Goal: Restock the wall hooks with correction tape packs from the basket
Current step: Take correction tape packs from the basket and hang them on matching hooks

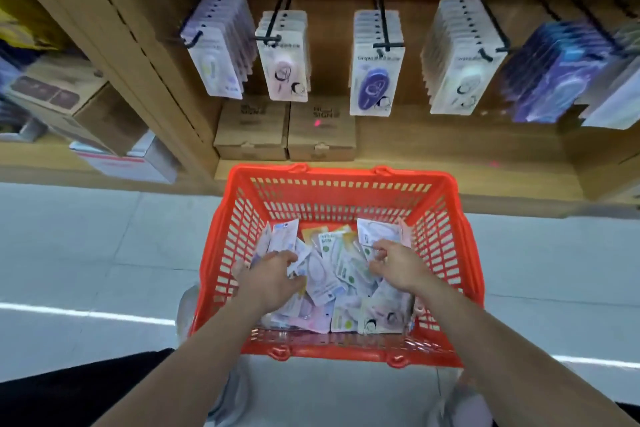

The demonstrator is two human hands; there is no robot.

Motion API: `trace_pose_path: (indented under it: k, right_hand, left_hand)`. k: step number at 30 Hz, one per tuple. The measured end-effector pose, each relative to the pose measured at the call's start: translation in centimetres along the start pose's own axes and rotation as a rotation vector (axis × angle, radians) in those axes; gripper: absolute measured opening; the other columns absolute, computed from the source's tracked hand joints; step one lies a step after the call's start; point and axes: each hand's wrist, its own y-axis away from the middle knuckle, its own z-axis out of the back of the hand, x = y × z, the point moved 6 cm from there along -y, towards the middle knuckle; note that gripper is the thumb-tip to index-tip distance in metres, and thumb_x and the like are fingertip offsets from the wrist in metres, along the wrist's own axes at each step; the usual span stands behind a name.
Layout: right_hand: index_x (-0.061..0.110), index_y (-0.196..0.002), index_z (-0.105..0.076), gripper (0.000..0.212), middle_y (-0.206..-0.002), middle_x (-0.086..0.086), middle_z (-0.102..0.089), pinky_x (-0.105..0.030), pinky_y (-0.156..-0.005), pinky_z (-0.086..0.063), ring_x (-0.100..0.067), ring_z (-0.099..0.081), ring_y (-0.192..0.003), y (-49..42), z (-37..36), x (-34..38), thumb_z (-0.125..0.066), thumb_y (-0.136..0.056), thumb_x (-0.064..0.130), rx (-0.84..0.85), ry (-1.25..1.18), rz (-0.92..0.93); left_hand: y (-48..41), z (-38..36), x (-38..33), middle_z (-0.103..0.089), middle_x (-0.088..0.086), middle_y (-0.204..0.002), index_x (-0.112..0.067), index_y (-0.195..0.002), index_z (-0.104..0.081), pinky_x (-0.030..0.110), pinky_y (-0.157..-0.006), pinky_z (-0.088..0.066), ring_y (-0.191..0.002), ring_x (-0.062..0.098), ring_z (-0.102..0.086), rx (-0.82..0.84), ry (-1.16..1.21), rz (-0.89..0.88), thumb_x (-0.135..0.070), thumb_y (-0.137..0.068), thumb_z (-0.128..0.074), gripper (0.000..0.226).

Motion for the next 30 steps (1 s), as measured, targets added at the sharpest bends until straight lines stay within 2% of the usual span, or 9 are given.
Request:
trace_pose_path:
  k: [3,8,16,20,22,24,26,28,30]
  right_hand:
    - [0.014,-0.154,-0.041,0.055,-0.135,-0.003,-0.054,-0.040,-0.089,-0.050,-0.021,-0.060,-0.104,-2.7,-3.5,-0.5,-0.056,-0.105,0.034,0.116,-0.050,-0.007]
    - [0.022,-0.159,-0.029,0.071,-0.160,-0.006,-0.035,-0.046,-0.110,-0.043,-0.028,-0.040,-0.143,-5.4,-5.6,-0.8,-0.060,-0.100,0.043,0.085,0.117,0.038]
    - [0.029,-0.157,-0.034,0.087,-0.155,0.002,-0.045,-0.044,-0.108,-0.043,-0.027,-0.033,-0.144,-7.1,-5.9,-0.5,-0.076,-0.084,0.054,0.079,0.319,0.080]
    - [0.025,-0.134,-0.060,0.076,-0.120,0.003,-0.062,-0.036,-0.087,-0.047,-0.021,-0.055,-0.116,-7.5,-5.2,-0.7,-0.084,-0.072,0.061,0.034,0.201,0.035]
    - [0.020,-0.095,-0.066,0.047,-0.080,0.012,-0.058,-0.032,-0.065,-0.040,-0.015,-0.056,-0.079,-7.4,-5.0,-1.2,-0.084,-0.075,0.058,-0.030,-0.092,0.000]
    - [0.023,-0.079,-0.061,0.038,-0.063,0.020,-0.057,-0.031,-0.061,-0.039,-0.007,-0.055,-0.063,-7.0,-4.6,-1.1,-0.081,-0.080,0.054,-0.073,-0.396,-0.016]
    - [0.019,-0.103,-0.067,0.043,-0.094,0.028,-0.066,-0.029,-0.079,-0.046,-0.008,-0.065,-0.091,-6.8,-4.7,-0.7,-0.074,-0.085,0.058,-0.047,-0.489,0.006]
    - [0.011,-0.142,-0.052,0.063,-0.132,0.009,-0.057,-0.024,-0.091,-0.035,-0.018,-0.055,-0.127,-6.2,-5.1,-0.1,-0.068,-0.094,0.049,0.028,-0.419,-0.005]
    - [0.013,-0.150,-0.044,0.066,-0.139,0.005,-0.053,-0.025,-0.092,-0.036,-0.023,-0.051,-0.133,-6.3,-6.0,-0.3,-0.068,-0.097,0.043,0.088,-0.363,-0.002]
  left_hand:
    - [-2.9,-1.6,-0.1,-0.046,0.003,-0.154,-0.022,-0.150,-0.047,0.036,-0.109,-0.044,-0.136,0.024,-0.050,0.040,0.121,-0.017,-0.047,-0.097,-0.062,0.060]
    - [-6.0,-4.4,0.5,-0.048,0.004,-0.152,-0.027,-0.146,-0.050,0.044,-0.105,-0.049,-0.131,0.028,-0.053,0.070,0.105,-0.006,-0.048,-0.092,-0.064,0.060]
    - [-7.7,-5.8,0.4,-0.041,-0.008,-0.153,-0.030,-0.152,-0.042,0.037,-0.103,-0.043,-0.135,0.029,-0.048,0.077,0.032,-0.054,-0.050,-0.084,-0.077,0.080]
    - [-7.3,-5.8,0.4,-0.046,-0.013,-0.151,-0.031,-0.141,-0.058,0.026,-0.103,-0.043,-0.130,0.011,-0.054,0.037,0.092,-0.131,-0.042,-0.084,-0.079,0.061]
    - [-7.0,-6.1,0.7,-0.049,-0.011,-0.152,-0.030,-0.131,-0.068,0.022,-0.107,-0.041,-0.135,0.008,-0.051,0.048,0.193,-0.172,-0.033,-0.085,-0.081,0.048]
    - [-6.8,-6.5,0.9,-0.051,-0.009,-0.152,-0.025,-0.120,-0.075,0.018,-0.107,-0.041,-0.139,0.007,-0.047,0.087,0.351,-0.180,-0.024,-0.087,-0.081,0.034]
    - [-6.6,-6.8,1.1,-0.053,-0.010,-0.151,-0.025,-0.117,-0.076,0.026,-0.106,-0.048,-0.140,0.008,-0.047,0.124,0.474,-0.166,-0.019,-0.090,-0.078,0.027]
    - [-6.6,-6.9,1.2,-0.058,-0.008,-0.146,-0.025,-0.118,-0.074,0.036,-0.104,-0.051,-0.139,0.011,-0.050,0.144,0.580,-0.147,-0.017,-0.094,-0.075,0.025]
    - [-6.4,-6.9,1.0,-0.063,-0.009,-0.136,-0.028,-0.114,-0.074,0.038,-0.101,-0.053,-0.129,0.010,-0.056,0.125,0.583,-0.125,-0.018,-0.095,-0.073,0.021]
